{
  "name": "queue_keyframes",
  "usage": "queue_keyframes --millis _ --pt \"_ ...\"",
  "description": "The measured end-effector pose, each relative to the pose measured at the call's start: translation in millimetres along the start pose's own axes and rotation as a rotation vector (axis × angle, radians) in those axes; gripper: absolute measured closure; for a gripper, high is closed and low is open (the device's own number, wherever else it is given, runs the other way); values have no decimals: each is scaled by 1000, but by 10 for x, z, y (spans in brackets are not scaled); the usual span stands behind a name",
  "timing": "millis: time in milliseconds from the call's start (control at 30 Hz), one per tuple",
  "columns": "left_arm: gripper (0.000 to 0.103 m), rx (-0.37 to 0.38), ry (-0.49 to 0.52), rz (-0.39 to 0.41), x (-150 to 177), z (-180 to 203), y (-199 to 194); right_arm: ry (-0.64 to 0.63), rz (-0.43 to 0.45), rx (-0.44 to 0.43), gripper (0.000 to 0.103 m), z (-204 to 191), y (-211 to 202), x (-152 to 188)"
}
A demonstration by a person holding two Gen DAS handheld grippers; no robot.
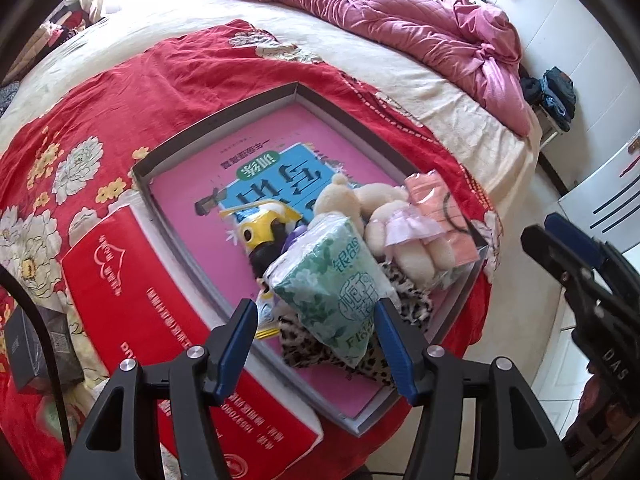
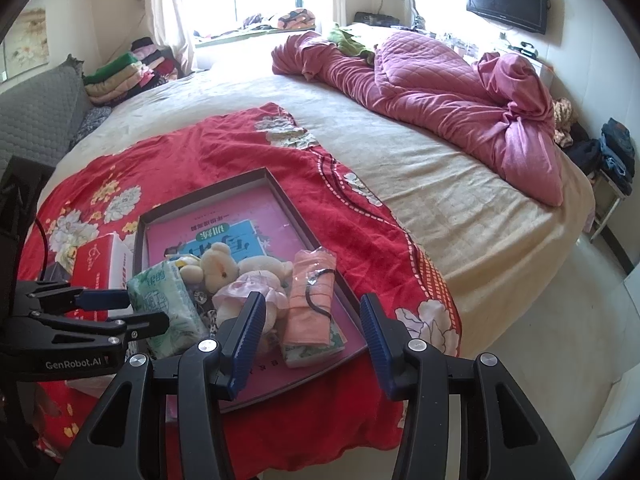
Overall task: Organize soft objects
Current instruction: 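Move both open grippers back toward the remaining items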
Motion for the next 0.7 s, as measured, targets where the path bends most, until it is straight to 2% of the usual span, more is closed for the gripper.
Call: queue_keyframes --millis 233,367,700 --pt "43 2 7 17 -11 -18 -87 -8 8 -6 52 -48 -36 -42" --pt "34 8 17 30 -19 29 -146 -12 17 -7 52 -60 -78 -73" --pt "29 -2 34 89 -31 103 -418 4 41 -7 39 -62 -246 -107"
Point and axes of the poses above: each gripper's, at about its wrist camera, not at the fingertips, and y roughly the way its jaws point, z to its right, x to its underside, the point moved 10 cm from there along y, roughly the way its jaws point, and after that the axes turned 6 degrees about -y, right-handed, at the moved point
